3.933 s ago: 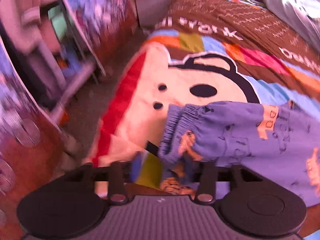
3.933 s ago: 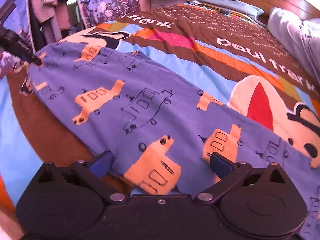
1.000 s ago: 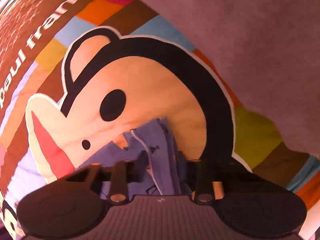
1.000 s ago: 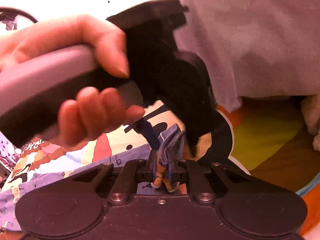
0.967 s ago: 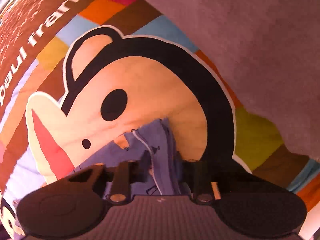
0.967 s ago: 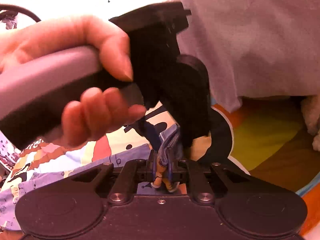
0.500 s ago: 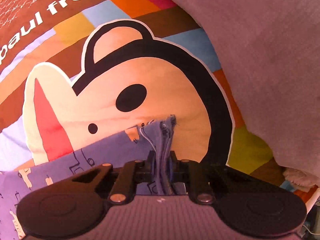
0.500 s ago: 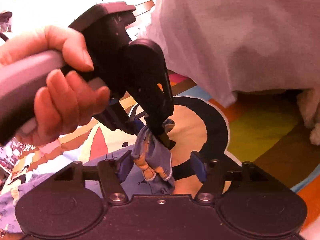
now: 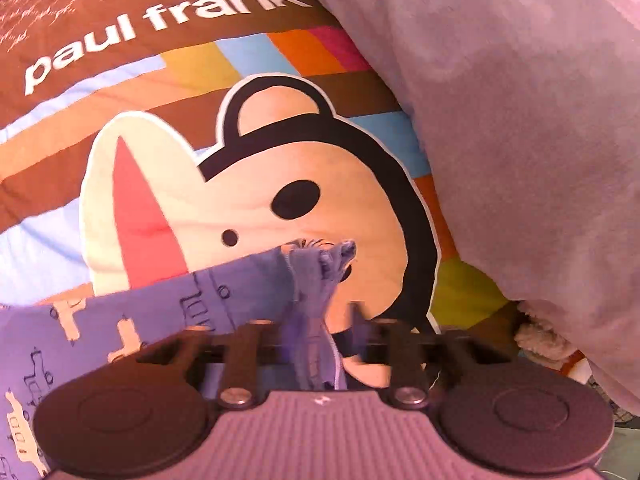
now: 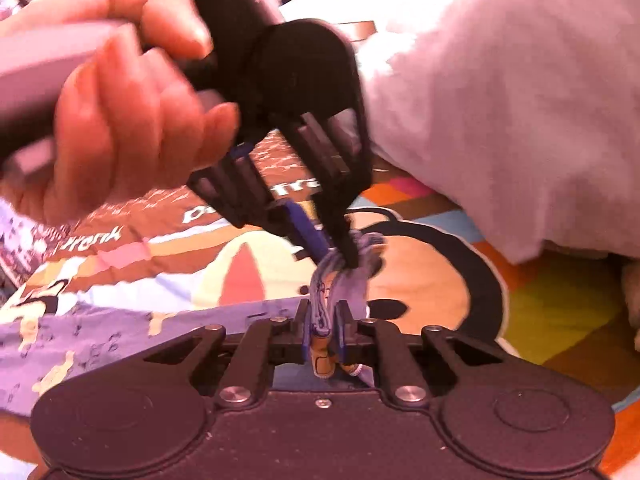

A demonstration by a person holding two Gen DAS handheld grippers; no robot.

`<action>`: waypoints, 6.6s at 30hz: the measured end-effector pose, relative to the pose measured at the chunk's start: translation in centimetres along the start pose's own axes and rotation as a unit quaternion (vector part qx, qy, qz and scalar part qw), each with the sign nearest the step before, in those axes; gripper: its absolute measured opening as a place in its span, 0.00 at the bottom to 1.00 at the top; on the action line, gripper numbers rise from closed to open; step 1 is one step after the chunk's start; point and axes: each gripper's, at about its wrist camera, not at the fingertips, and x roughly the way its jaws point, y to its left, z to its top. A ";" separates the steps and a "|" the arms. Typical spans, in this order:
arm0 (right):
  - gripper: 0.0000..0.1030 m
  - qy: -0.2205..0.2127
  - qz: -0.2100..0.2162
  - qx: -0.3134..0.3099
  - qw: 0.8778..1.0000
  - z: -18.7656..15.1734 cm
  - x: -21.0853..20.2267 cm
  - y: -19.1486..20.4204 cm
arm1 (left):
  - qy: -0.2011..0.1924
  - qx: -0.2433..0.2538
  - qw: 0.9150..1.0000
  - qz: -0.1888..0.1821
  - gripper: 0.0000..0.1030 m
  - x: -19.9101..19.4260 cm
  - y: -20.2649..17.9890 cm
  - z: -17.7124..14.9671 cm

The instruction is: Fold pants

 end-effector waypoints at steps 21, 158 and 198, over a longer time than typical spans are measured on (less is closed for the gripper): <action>0.12 -0.002 0.051 -0.075 0.996 0.1 -2.6 5.1 | -0.088 -0.025 0.995 0.033 0.09 -3.7 4.7 -4.9; 0.70 0.145 0.007 -0.186 0.972 -2.7 0.6 11.4 | -0.310 -0.129 0.941 0.030 0.91 -7.0 34.1 -30.4; 0.96 0.226 0.060 -0.097 0.968 3.9 5.9 17.7 | -0.363 -0.159 0.915 0.075 0.98 -11.5 36.9 -35.5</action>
